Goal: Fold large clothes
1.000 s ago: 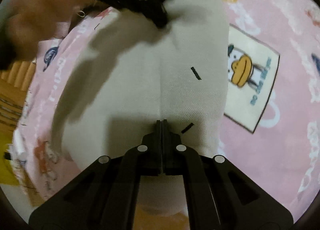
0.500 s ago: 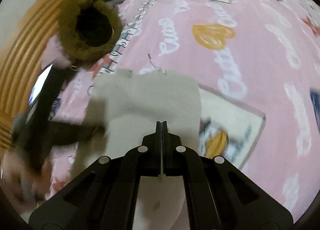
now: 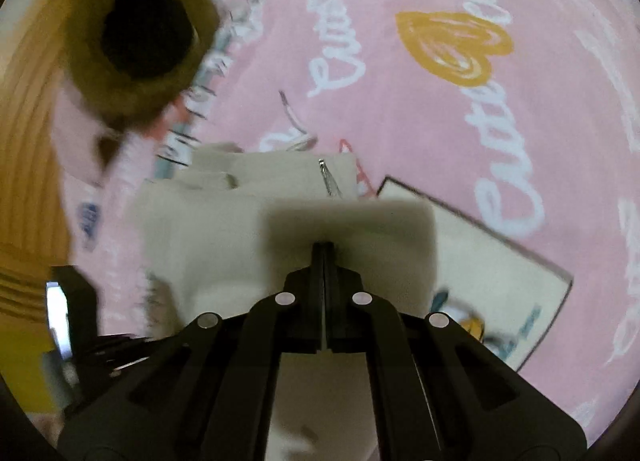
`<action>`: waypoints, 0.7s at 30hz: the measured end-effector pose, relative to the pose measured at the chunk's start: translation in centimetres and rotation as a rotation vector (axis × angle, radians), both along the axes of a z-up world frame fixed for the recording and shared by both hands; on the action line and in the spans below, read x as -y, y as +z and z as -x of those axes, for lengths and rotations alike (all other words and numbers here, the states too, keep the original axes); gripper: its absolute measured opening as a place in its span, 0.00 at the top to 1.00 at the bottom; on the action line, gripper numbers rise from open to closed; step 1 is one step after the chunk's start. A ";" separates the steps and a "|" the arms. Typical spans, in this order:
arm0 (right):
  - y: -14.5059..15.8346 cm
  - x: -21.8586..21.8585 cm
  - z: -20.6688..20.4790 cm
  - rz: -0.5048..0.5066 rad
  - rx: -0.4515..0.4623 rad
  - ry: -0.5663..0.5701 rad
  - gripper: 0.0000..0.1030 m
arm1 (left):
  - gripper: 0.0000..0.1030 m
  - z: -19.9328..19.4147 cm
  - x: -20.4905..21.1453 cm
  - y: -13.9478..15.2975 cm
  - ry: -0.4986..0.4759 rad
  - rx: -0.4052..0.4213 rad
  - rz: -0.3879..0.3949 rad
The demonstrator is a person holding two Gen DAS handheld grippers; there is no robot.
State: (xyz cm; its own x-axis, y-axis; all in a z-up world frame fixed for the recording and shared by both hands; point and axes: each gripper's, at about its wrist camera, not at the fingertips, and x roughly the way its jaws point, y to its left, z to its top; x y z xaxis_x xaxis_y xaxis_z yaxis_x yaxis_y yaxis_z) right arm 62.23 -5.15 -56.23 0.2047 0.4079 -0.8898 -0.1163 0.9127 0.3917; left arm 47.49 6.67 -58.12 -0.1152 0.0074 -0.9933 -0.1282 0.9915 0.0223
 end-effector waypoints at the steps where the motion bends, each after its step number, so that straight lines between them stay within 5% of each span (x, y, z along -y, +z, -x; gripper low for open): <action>1: 0.6 0.9 1.0 -0.032 0.007 -0.024 0.98 | 0.97 0.2 -0.3 0.8 -0.012 0.012 0.001; 4: 2.2 3.8 4.6 -0.103 0.035 -0.095 0.73 | 0.97 0.9 -0.7 3.4 -0.027 0.057 0.053; 5: 2.6 5.2 6.3 -0.131 0.034 -0.126 0.53 | 0.97 1.0 -0.8 4.1 -0.030 0.069 0.069; 6: 2.8 5.9 7.1 -0.151 0.036 -0.142 0.46 | 0.97 1.2 -0.9 4.8 -0.032 0.082 0.080; 7: 3.3 6.8 8.1 -0.175 0.052 -0.164 0.46 | 0.90 1.3 -1.0 5.6 -0.034 0.103 0.093; 10: 3.8 8.9 11.0 -0.243 0.073 -0.210 0.37 | 0.38 1.8 -2.0 8.2 -0.053 0.193 0.107; 11: 3.6 9.3 11.5 -0.265 0.065 -0.217 0.32 | 0.29 1.9 -2.2 8.7 -0.058 0.211 0.119; 14: 1.6 10.0 12.3 -0.364 -0.005 -0.238 0.25 | 0.17 1.6 -3.6 8.4 -0.057 0.191 0.129; 16: -0.6 10.4 12.4 -0.395 -0.085 -0.268 0.25 | 0.17 1.4 -4.3 7.0 -0.051 0.109 0.115; 21: -4.9 9.3 11.9 -0.532 -0.216 -0.257 0.25 | 0.17 1.3 -5.7 3.9 -0.046 0.009 0.235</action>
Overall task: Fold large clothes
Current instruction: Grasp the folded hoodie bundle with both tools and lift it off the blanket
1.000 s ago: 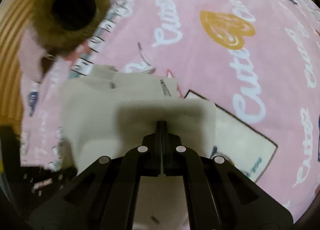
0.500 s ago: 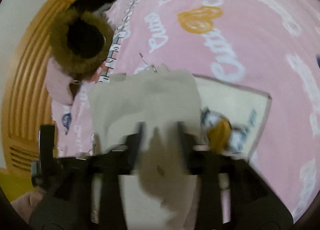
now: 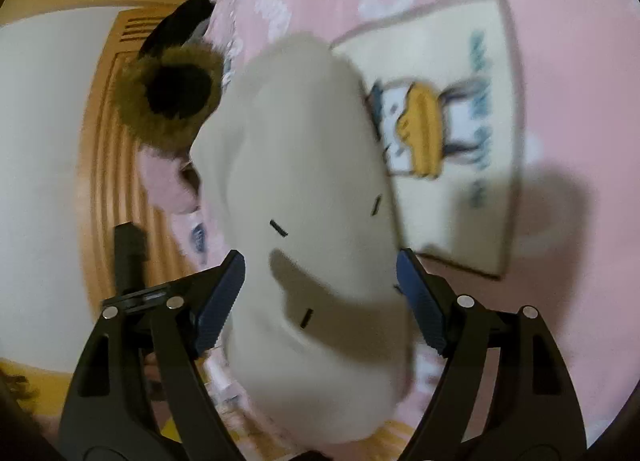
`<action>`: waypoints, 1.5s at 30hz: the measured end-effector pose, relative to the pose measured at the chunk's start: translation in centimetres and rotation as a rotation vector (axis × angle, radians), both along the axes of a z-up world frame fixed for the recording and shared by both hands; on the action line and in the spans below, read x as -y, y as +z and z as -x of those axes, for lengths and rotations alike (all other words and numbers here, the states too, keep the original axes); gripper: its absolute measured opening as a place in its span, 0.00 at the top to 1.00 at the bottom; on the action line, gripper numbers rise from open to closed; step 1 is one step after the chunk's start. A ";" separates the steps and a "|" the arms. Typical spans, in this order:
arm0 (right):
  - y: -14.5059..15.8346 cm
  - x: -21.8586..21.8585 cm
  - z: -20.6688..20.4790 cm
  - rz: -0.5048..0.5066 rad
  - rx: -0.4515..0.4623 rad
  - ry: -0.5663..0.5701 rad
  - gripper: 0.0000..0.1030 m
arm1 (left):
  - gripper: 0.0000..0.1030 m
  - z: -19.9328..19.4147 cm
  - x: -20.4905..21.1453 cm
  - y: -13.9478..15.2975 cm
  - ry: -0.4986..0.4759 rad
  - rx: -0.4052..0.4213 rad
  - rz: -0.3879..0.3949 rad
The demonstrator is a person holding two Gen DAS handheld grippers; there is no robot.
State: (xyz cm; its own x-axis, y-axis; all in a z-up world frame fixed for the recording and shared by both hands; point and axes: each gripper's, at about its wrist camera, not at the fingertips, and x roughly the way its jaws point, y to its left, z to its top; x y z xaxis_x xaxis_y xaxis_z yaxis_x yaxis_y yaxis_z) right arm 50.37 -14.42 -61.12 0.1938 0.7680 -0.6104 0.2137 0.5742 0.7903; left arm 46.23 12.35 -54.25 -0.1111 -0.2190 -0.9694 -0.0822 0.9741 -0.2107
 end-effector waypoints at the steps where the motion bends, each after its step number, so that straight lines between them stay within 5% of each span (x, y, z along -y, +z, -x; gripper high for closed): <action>1: -0.7 -0.5 -0.2 -0.005 -0.004 0.013 0.25 | 0.16 -0.1 -0.4 -0.7 -0.006 -0.005 -0.009; 3: -1.4 -1.2 -0.4 0.033 0.010 0.030 0.20 | 0.14 -0.1 -1.4 -2.3 0.006 -0.025 -0.029; 7: -2.7 -1.9 -0.6 -0.032 0.012 0.018 0.16 | 0.07 -0.4 -4.0 -4.7 0.073 -0.048 0.074; 15: -3.4 -2.9 -1.6 -0.075 0.006 0.051 0.12 | 0.06 -1.9 -3.5 -5.1 -0.089 -0.003 0.115; 24: -4.6 -6.0 -3.5 -0.101 -0.010 0.123 0.05 | 0.06 -3.7 -5.2 -6.8 -0.094 -0.019 0.233; 32: -5.4 -6.0 -3.5 -0.110 -0.013 0.122 0.05 | 0.08 -2.6 -4.4 -6.0 -0.122 0.004 0.352; 35: -5.3 -6.0 -3.3 -0.094 -0.009 0.120 0.05 | 0.07 -2.0 -2.8 -6.1 -0.187 0.018 0.298; 41: -3.7 -8.3 -3.3 0.030 -0.004 0.142 0.06 | 0.08 -3.1 -2.2 -6.0 -0.097 0.006 0.339; 45: -1.9 -9.4 -3.0 0.096 0.009 0.169 0.21 | 0.19 -2.7 -2.3 -6.1 -0.040 -0.013 0.328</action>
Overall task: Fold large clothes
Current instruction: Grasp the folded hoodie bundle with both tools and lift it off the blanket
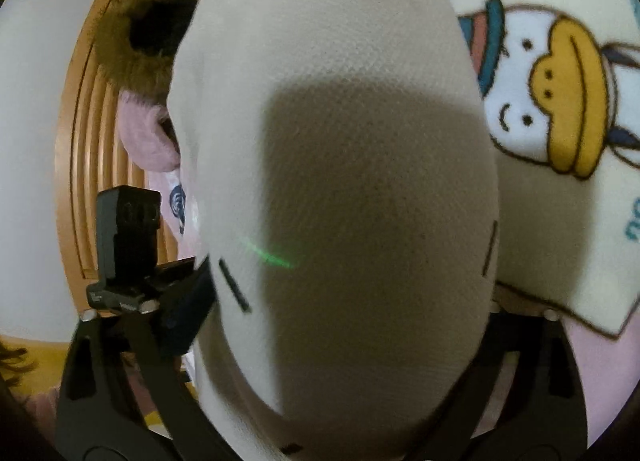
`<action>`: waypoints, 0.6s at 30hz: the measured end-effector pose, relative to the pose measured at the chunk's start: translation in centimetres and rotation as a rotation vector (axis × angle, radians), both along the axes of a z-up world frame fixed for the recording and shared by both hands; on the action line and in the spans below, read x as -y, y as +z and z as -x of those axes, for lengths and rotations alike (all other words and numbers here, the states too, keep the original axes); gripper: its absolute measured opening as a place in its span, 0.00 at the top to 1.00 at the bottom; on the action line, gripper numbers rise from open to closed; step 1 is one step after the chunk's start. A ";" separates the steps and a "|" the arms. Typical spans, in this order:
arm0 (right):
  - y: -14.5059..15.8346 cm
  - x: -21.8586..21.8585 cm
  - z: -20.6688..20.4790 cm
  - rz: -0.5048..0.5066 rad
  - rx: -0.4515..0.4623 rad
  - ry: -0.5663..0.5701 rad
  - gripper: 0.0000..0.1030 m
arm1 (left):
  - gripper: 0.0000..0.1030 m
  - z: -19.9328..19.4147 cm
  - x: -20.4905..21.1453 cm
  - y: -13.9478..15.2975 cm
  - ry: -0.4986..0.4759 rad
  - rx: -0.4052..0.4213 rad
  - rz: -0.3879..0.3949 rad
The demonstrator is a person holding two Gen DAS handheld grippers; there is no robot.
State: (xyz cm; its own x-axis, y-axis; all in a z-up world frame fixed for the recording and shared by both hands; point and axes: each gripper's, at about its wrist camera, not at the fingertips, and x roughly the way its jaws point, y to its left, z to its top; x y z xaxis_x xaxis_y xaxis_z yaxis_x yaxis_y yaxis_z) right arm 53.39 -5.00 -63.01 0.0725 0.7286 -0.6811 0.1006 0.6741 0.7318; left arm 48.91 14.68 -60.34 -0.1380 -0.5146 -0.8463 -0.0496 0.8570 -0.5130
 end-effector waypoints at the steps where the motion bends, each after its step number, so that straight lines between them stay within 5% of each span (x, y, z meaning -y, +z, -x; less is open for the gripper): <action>1: 1.2 -0.5 0.2 0.034 0.024 -0.001 0.23 | 0.26 0.0 -0.1 0.2 0.014 -0.002 -0.003; 4: 4.4 -2.2 0.3 0.140 0.100 0.032 0.34 | 0.50 1.2 0.1 1.0 0.048 -0.007 -0.030; 8: 7.5 -4.5 0.7 0.214 0.177 0.082 0.38 | 0.62 1.5 0.1 2.2 0.028 0.002 -0.073; 18: 12.9 -7.2 2.0 0.256 0.297 0.125 0.40 | 0.71 2.8 -2.3 6.2 0.055 0.071 -0.032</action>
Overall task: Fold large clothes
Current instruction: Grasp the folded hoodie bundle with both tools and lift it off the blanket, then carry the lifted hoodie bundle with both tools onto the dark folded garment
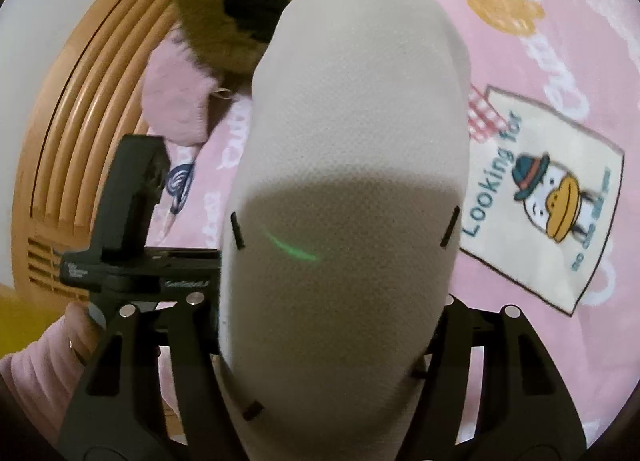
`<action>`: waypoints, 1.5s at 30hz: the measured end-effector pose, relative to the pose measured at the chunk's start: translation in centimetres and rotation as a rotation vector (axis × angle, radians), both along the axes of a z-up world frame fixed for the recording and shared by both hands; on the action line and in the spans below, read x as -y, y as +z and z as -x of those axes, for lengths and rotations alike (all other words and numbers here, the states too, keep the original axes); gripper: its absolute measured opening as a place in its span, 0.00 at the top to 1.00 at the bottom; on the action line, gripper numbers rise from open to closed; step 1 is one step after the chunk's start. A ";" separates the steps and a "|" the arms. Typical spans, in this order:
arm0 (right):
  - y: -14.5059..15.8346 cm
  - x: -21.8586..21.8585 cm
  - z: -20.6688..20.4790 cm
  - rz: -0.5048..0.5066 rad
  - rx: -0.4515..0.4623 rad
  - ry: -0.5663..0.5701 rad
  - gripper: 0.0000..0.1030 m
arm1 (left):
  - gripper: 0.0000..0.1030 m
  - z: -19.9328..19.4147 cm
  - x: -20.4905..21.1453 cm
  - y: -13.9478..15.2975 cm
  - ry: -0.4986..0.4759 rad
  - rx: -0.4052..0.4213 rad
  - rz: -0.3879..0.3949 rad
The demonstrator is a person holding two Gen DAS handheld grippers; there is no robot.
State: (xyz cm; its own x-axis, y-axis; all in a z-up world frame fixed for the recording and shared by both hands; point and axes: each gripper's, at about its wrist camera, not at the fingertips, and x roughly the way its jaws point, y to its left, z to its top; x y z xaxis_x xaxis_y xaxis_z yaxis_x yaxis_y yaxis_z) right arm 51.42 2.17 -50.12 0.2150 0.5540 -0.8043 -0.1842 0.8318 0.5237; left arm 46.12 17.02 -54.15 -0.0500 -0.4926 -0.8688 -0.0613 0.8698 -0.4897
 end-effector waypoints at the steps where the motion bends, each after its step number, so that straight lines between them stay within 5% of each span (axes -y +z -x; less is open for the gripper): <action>1: 0.9 -0.4 0.2 0.008 0.016 0.005 0.40 | 0.71 -0.7 -0.8 0.1 -0.003 0.006 0.006; 9: 6.3 -2.7 1.0 0.019 0.103 -0.032 0.40 | 0.73 0.3 -3.7 3.5 -0.053 0.090 0.049; 11: 7.7 -2.8 1.6 0.010 0.112 -0.047 0.40 | 0.91 0.4 -3.7 4.8 -0.093 0.115 0.108; 14: 9.6 -2.2 2.1 0.000 0.117 -0.098 0.41 | 0.92 0.2 -2.3 8.1 -0.174 0.191 0.064; 17: 12.8 -1.0 3.0 0.033 0.122 -0.163 0.42 | 0.93 -0.2 -0.8 10.1 -0.247 0.174 0.103; 23: 20.1 4.8 7.3 0.003 0.203 -0.328 0.41 | 0.93 1.2 5.2 18.2 -0.464 0.268 0.098; 28: 25.8 12.6 13.3 -0.090 0.317 -0.453 0.41 | 0.93 5.6 15.1 25.6 -0.619 0.390 0.037; 35: 33.9 28.5 24.8 -0.207 0.464 -0.550 0.41 | 0.93 14.8 32.1 35.7 -0.690 0.533 -0.011; 45: 44.4 49.0 40.5 -0.257 0.495 -0.613 0.41 | 0.93 27.8 52.8 46.1 -0.748 0.569 0.058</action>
State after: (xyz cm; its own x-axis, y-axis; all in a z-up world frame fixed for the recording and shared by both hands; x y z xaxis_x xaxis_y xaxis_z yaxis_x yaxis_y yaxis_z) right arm 10.93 -46.88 -5.74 0.8347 0.3765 -0.4019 0.0044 0.7252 0.6885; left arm 18.29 -35.81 -8.03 0.0538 -0.5472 -0.8353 0.7650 0.5602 -0.3177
